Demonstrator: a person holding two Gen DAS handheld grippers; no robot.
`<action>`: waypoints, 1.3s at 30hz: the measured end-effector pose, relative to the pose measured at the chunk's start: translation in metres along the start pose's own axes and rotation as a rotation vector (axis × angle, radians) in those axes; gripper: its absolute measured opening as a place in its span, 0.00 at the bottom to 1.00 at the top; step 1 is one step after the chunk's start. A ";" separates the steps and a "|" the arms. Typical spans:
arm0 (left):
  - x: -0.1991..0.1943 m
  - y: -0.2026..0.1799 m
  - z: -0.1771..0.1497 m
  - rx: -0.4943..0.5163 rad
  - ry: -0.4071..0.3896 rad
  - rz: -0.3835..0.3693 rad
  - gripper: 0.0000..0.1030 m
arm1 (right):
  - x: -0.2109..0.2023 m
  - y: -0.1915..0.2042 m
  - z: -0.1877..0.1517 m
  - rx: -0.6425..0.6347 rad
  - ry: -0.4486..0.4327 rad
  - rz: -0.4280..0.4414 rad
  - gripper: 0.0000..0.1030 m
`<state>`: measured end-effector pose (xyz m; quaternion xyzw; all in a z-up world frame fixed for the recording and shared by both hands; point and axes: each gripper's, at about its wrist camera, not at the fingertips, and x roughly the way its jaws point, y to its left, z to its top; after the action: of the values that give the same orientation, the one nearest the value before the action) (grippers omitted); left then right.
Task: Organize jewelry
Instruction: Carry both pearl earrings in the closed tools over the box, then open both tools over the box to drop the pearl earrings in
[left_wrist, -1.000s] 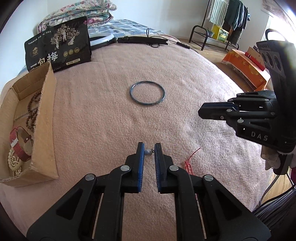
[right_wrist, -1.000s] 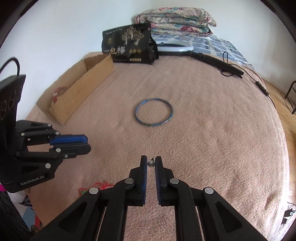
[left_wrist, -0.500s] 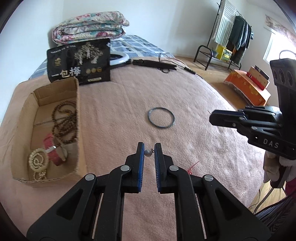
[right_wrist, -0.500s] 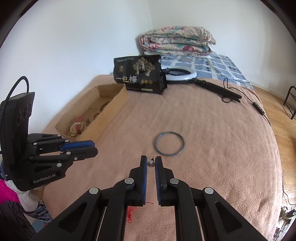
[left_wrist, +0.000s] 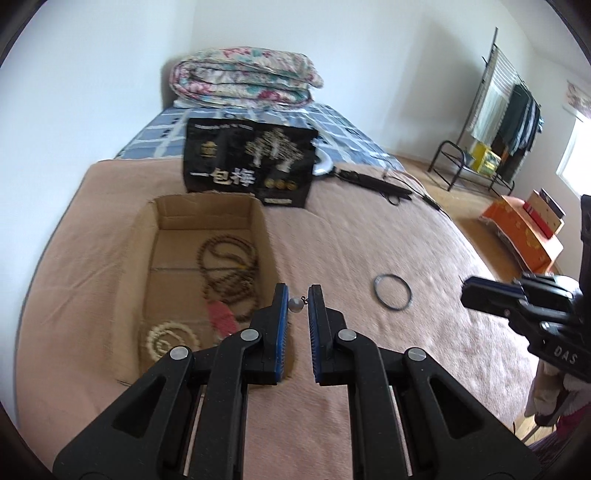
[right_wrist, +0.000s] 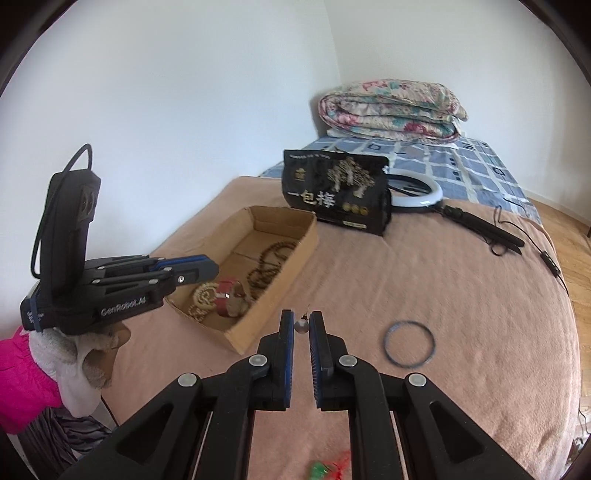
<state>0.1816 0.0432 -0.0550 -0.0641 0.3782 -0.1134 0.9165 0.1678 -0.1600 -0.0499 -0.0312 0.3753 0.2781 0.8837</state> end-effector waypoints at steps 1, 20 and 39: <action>-0.001 0.007 0.003 -0.011 -0.005 0.009 0.09 | 0.003 0.005 0.003 -0.004 -0.001 0.007 0.06; 0.020 0.081 0.043 -0.043 -0.025 0.104 0.09 | 0.081 0.063 0.035 -0.051 0.034 0.109 0.06; 0.042 0.096 0.044 -0.090 0.024 0.121 0.09 | 0.133 0.068 0.030 -0.055 0.110 0.103 0.08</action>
<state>0.2567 0.1263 -0.0722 -0.0810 0.3970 -0.0415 0.9133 0.2273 -0.0327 -0.1080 -0.0515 0.4165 0.3312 0.8451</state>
